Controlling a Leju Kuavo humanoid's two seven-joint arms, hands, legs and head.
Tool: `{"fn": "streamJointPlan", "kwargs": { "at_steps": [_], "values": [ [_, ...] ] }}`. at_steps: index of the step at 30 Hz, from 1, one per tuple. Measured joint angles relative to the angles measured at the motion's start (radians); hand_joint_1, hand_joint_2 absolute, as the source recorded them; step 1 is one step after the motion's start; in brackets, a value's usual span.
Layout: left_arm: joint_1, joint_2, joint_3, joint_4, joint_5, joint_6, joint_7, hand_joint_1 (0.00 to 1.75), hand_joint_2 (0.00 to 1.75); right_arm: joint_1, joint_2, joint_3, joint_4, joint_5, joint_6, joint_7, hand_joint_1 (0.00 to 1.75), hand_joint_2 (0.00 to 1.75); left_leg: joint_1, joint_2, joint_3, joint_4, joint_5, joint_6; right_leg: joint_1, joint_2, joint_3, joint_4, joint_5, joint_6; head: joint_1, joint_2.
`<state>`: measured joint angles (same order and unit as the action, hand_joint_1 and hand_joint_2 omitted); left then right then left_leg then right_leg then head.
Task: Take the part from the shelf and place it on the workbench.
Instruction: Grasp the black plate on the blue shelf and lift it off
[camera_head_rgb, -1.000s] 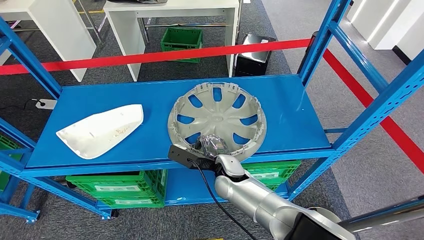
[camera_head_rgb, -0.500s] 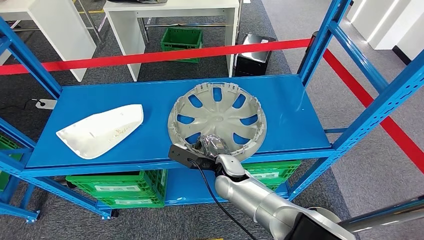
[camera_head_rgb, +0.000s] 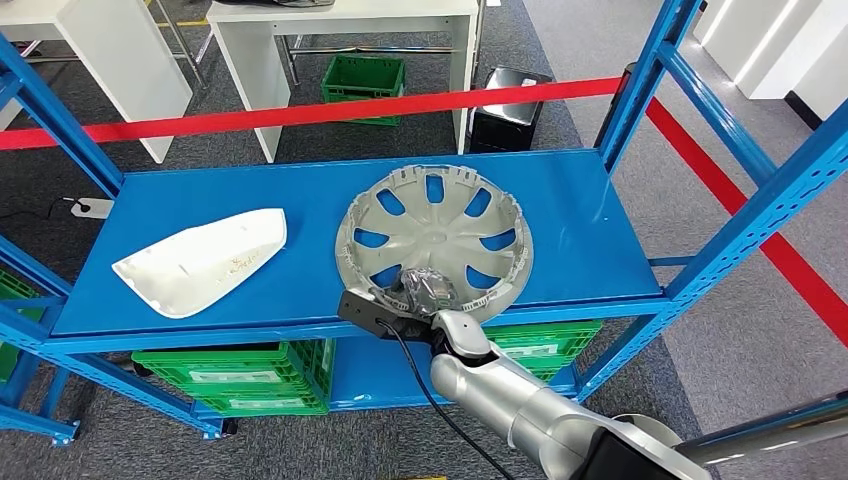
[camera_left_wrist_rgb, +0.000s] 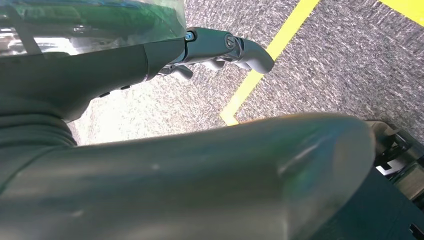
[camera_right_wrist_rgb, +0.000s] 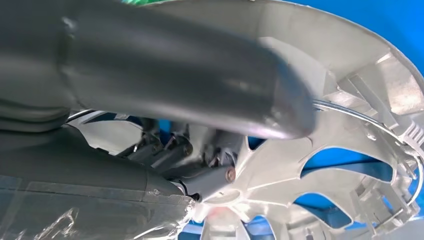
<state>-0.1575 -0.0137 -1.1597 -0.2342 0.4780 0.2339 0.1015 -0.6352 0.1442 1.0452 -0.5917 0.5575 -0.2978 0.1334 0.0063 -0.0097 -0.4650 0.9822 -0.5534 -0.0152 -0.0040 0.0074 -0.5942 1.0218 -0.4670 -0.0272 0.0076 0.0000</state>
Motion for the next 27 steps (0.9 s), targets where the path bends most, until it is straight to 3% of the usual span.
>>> {"fn": "streamJointPlan", "kwargs": {
  "at_steps": [7, 11, 27],
  "values": [
    [0.0, 0.0, 0.0, 0.0, 0.0, 0.0, 0.0, 0.0, 0.0, 0.002, -0.004, 0.011, 0.0, 0.044, 0.005, 0.027, 0.0, 0.0, 0.0, 0.0, 0.0, 0.0, 0.0, 0.0, 0.0, 0.0, 0.0, 0.0, 0.0, 0.0, 0.0, 0.0],
    [0.0, 0.0, 0.0, 0.0, 0.0, 0.0, 0.0, 0.0, 0.0, 0.001, -0.005, 0.014, 0.0, 0.048, 0.012, 0.038, 0.0, 1.75, 0.0, 0.0, 0.0, 0.0, 0.0, 0.0, 0.0, 0.0, 0.0, 0.0, 0.0, 0.0, 0.0, 0.0],
    [0.0, 0.0, 0.0, 0.0, 0.0, 0.003, 0.0, 0.0, 0.0, -0.005, -0.005, 0.014, 0.0, 0.02, 0.052, 0.038, 0.0, 1.75, 0.0, 0.0, 0.0, 0.0, 0.0, 0.0, 0.0, 0.0, 0.0, 0.0, 0.0, 0.0, 0.0, 0.0]
  ]
}}
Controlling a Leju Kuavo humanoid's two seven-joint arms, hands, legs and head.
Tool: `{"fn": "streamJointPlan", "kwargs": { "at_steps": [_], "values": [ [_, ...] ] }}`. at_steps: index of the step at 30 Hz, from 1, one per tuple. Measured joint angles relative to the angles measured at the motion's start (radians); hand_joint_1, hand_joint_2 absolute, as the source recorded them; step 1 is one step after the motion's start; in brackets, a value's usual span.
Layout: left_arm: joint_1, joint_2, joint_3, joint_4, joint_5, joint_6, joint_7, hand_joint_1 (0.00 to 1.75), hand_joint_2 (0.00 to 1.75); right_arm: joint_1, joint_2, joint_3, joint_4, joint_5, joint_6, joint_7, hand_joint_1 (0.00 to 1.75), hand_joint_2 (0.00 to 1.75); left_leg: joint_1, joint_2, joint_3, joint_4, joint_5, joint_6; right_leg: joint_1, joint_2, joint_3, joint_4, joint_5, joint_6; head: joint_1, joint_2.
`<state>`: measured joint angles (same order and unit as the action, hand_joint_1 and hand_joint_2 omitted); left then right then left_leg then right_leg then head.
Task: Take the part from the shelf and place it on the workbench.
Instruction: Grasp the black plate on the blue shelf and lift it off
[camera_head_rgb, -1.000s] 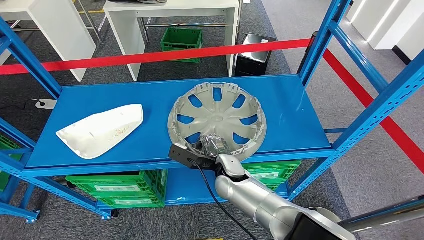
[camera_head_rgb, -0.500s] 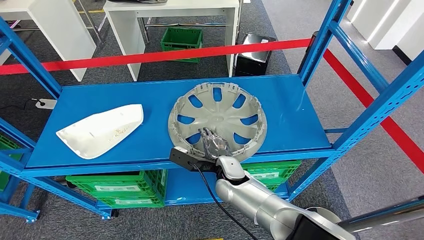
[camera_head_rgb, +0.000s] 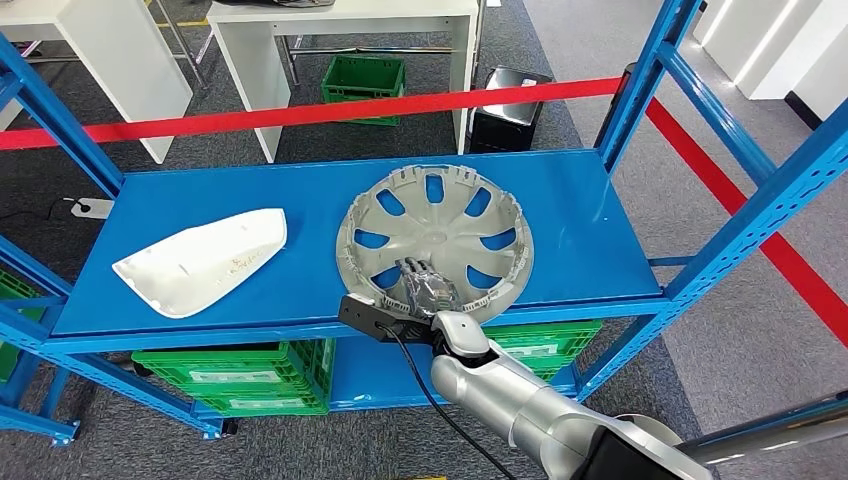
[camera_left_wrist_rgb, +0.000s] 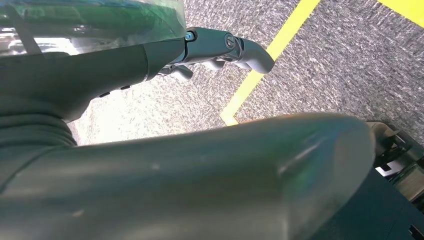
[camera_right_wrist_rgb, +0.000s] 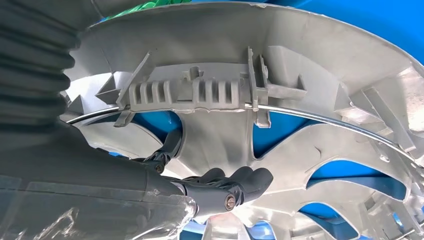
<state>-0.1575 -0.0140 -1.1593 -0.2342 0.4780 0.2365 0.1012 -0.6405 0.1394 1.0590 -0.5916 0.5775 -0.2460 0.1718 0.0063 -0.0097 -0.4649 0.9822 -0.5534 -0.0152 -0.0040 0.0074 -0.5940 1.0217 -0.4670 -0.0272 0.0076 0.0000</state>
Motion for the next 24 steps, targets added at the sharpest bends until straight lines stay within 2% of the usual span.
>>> {"fn": "streamJointPlan", "kwargs": {
  "at_steps": [1, 5, 8, 12, 24],
  "values": [
    [0.0, 0.0, 0.0, 0.0, 0.0, 0.0, 0.0, 0.0, 0.0, 0.0, 0.0, 0.0, 0.0, 0.003, -0.002, -0.001, 0.0, 1.75, 0.0, 0.0, 0.0, 0.0, 0.0, 0.0, 0.0, 0.0, 0.0, 0.0, 0.0, 0.0, 0.0, 0.0],
    [0.0, 0.0, 0.0, 0.0, 0.0, 0.0, -0.002, 0.0, 0.0, 0.002, 0.0, 0.001, 0.0, 0.017, -0.013, -0.004, 0.0, 0.0, 0.0, 0.0, 0.0, 0.0, 0.0, 0.0, 0.0, 0.0, 0.0, 0.0, 0.0, 0.0, 0.0, 0.0],
    [0.0, 0.0, 0.0, 0.0, 0.0, 0.0, -0.003, 0.0, 0.0, 0.003, -0.001, 0.001, 0.0, 0.02, -0.024, -0.004, 0.0, 0.0, 0.0, 0.0, 0.0, 0.0, 0.0, 0.0, 0.0, 0.0, 0.0, 0.0, 0.0, 0.0, 0.0, 0.0],
    [0.0, -0.001, 0.0, 0.0, 0.0, 0.0, -0.003, 0.0, 0.0, 0.005, -0.001, 0.001, 0.0, 0.019, -0.021, 0.003, 0.0, 1.75, 0.0, 0.0, 0.0, 0.0, 0.0, 0.0, 0.0, 0.0, 0.0, 0.0, 0.0, 0.0, 0.0, 0.0],
    [0.001, -0.003, 0.0, 0.0, 0.0, 0.001, -0.004, 0.0, 0.0, 0.002, -0.002, 0.0, 0.0, 0.009, 0.0, 0.01, 0.0, 1.75, 0.0, 0.0, 0.0, 0.0, 0.0, 0.0, 0.0, 0.0, 0.0, 0.0, 0.0, 0.0, 0.0, 0.0]
  ]
}}
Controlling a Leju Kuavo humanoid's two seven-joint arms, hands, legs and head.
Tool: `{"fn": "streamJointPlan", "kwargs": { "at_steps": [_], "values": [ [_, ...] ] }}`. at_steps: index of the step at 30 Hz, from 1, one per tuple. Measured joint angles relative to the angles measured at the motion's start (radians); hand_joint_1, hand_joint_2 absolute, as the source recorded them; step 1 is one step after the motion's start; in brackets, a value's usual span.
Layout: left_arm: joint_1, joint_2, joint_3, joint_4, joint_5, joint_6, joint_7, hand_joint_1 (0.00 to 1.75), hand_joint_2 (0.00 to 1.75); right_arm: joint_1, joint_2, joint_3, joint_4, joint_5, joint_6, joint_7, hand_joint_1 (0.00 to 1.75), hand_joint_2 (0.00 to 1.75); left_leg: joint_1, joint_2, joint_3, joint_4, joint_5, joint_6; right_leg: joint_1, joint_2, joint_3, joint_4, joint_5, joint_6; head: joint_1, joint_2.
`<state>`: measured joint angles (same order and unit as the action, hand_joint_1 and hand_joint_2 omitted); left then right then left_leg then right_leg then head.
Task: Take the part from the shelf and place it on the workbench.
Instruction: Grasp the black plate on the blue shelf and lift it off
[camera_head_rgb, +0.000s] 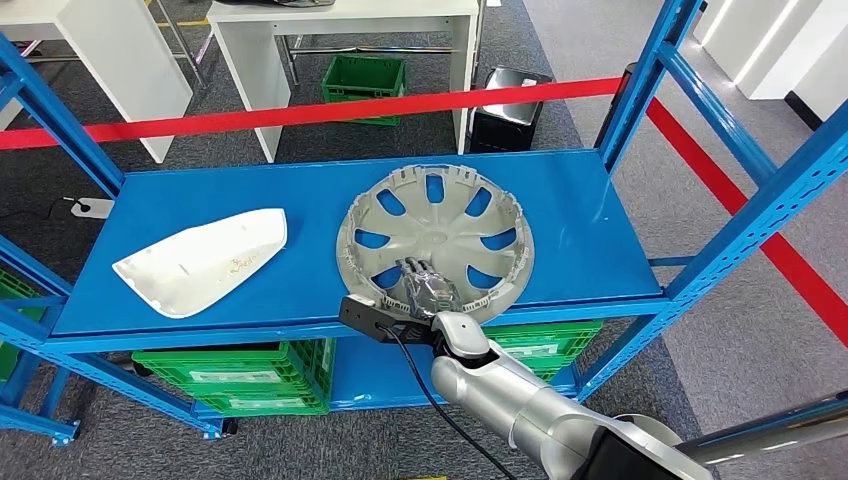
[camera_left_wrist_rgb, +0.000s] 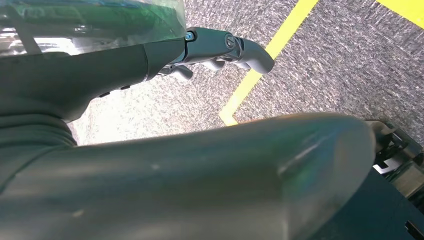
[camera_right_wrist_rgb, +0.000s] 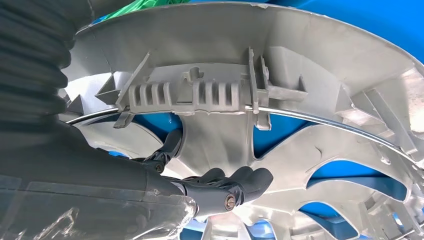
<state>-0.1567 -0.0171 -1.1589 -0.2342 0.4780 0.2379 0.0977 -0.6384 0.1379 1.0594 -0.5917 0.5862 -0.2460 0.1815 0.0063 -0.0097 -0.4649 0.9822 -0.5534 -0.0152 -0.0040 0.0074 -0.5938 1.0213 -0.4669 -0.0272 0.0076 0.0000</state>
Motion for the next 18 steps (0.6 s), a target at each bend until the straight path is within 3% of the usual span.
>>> {"fn": "streamJointPlan", "kwargs": {
  "at_steps": [14, 15, 18],
  "values": [
    [0.0, -0.001, 0.0, 0.0, 0.0, 0.0, -0.004, 0.0, 0.0, -0.004, 0.0, -0.002, 0.0, -0.021, 0.014, -0.001, 0.0, 1.75, 0.0, 0.0, 0.001, 0.0, 0.0, 0.0, 0.0, 0.0, 0.001, 0.0, 0.0, 0.0, 0.0, 0.0],
    [0.0, -0.001, 0.0, 0.0, 0.0, 0.0, -0.004, 0.0, 0.0, -0.004, 0.0, -0.002, 0.0, -0.021, 0.015, -0.001, 0.08, 1.75, 0.0, 0.0, 0.001, 0.0, 0.0, 0.0, 0.0, 0.0, 0.001, 0.0, 0.0, 0.0, 0.0, 0.0],
    [0.0, -0.001, 0.0, 0.0, 0.0, 0.0, -0.004, 0.0, 0.0, -0.005, 0.0, -0.002, 0.0, -0.026, 0.017, -0.001, 1.39, 1.75, 0.0, 0.0, 0.001, 0.0, 0.0, 0.0, 0.0, 0.0, 0.001, 0.0, 0.0, 0.0, 0.0, 0.0]
  ]
}}
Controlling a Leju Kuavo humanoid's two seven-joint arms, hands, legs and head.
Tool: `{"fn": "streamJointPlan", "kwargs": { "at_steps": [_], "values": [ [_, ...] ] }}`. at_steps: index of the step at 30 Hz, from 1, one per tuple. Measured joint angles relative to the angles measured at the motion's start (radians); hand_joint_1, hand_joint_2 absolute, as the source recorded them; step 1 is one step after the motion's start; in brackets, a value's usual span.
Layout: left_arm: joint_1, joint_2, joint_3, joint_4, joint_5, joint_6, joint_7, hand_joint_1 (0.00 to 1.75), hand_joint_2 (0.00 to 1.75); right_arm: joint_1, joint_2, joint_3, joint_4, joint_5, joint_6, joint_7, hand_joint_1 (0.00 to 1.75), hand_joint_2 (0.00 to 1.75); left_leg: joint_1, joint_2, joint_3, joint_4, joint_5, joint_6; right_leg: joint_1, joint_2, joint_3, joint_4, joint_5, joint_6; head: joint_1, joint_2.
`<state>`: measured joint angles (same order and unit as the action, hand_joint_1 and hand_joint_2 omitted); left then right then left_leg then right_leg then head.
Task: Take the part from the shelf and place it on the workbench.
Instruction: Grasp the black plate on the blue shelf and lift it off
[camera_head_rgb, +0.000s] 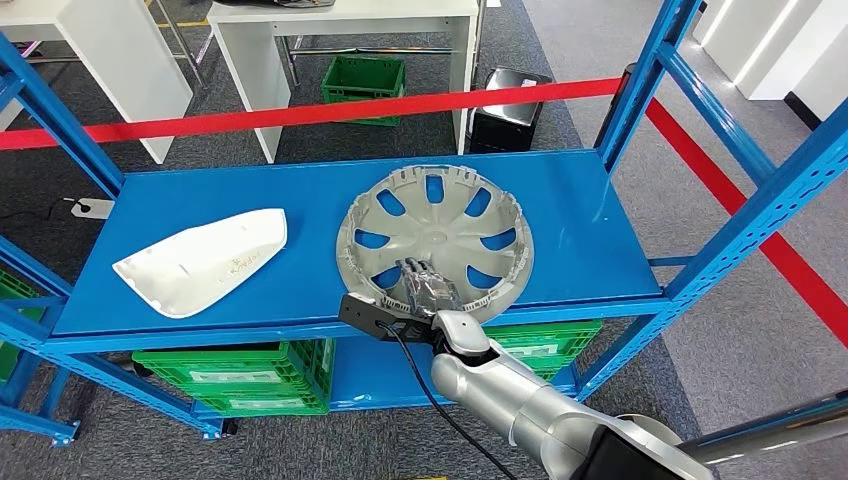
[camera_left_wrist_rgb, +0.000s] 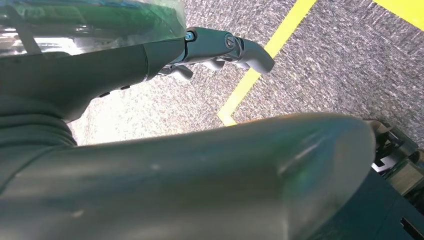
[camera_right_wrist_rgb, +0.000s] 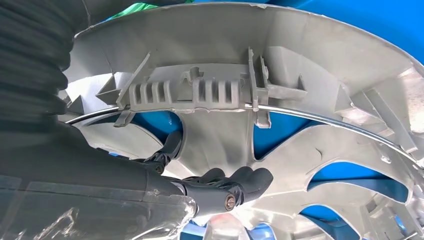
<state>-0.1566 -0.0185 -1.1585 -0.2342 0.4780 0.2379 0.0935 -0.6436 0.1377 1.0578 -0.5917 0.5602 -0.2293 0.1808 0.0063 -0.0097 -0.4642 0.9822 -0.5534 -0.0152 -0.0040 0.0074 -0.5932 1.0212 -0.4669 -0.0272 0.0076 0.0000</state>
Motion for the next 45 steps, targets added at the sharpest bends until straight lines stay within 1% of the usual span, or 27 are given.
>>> {"fn": "streamJointPlan", "kwargs": {
  "at_steps": [1, 27, 35, 45],
  "values": [
    [0.0, 0.0, 0.0, 0.0, 0.0, 0.0, 0.0, 0.0, 0.0, 0.0, 0.0, 0.0, 0.0, -0.002, 0.002, 0.0, 1.75, 1.75, 0.0, 0.0, 0.0, 0.0, 0.0, 0.0, 0.0, 0.0, 0.0, 0.0, 0.0, 0.0, 0.0, 0.0],
    [0.0, 0.0, 0.005, 0.0, 0.002, 0.002, -0.002, 0.0, 0.0, -0.005, -0.001, 0.0, 0.0, -0.039, 0.015, -0.016, 1.75, 1.75, 0.0, 0.001, 0.002, 0.0, 0.0, 0.0, 0.0, 0.0, 0.002, 0.0, 0.0, 0.0, 0.0, 0.0],
    [0.0, 0.0, 0.008, 0.0, 0.002, 0.012, -0.002, 0.0, 0.0, -0.006, -0.004, 0.0, -0.002, -0.056, -0.013, -0.02, 1.75, 1.75, 0.0, 0.001, 0.002, 0.0, 0.0, 0.0, 0.0, 0.0, 0.002, 0.0, 0.0, 0.0, 0.0, 0.0],
    [0.005, 0.0, 0.009, 0.0, 0.007, 0.013, -0.007, 0.0, 0.0, -0.009, -0.026, -0.006, -0.041, -0.072, -0.04, -0.016, 1.75, 1.75, 0.0, 0.001, 0.002, 0.0, 0.0, 0.0, 0.0, 0.0, 0.002, 0.0, 0.0, 0.0, 0.0, 0.0]
  ]
}}
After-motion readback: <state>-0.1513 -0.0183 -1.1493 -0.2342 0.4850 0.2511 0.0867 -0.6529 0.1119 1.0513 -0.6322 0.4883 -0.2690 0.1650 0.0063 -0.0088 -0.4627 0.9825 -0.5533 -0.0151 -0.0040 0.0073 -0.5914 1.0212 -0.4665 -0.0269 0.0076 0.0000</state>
